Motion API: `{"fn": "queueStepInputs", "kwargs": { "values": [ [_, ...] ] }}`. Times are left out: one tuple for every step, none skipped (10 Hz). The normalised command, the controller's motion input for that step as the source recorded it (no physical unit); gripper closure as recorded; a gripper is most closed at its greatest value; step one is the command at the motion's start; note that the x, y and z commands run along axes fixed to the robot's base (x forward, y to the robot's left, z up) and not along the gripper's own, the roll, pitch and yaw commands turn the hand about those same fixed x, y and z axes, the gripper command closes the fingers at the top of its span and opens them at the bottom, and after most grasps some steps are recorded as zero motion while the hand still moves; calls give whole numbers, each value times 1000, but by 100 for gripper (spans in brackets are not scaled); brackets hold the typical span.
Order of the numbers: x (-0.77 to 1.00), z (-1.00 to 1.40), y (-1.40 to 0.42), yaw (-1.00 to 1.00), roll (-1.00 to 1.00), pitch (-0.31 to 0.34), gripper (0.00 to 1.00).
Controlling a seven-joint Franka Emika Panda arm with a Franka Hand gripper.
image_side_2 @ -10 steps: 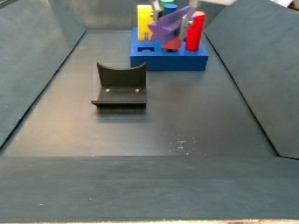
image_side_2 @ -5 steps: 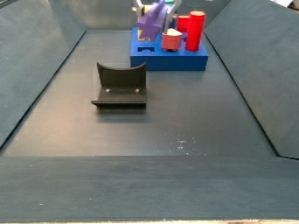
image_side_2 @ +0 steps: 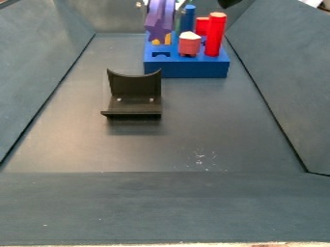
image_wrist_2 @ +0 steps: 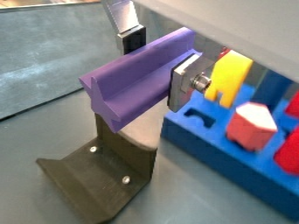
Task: Pick up the star object. Move up. Place the star object on the fixture. Regrasp the star object. Move to above the board. Insert the star object.
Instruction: Place the star object on the fixture.
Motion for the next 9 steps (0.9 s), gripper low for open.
{"fn": "queueStepInputs", "kwargs": {
  "values": [
    [914, -10, 38, 127, -1000, 198, 100],
    [866, -15, 40, 82, -1000, 212, 100],
    [796, -21, 43, 19, -1000, 233, 100],
    [747, -20, 45, -39, -905, 222, 100],
    [683, -20, 45, -93, -710, 184, 100],
    [638, -23, 46, -121, -556, 152, 100],
    [610, -20, 45, -133, -452, 129, 100],
    [548, -17, 35, -135, -264, 92, 100],
    [488, -11, 27, -132, -197, 67, 100]
  ]
}}
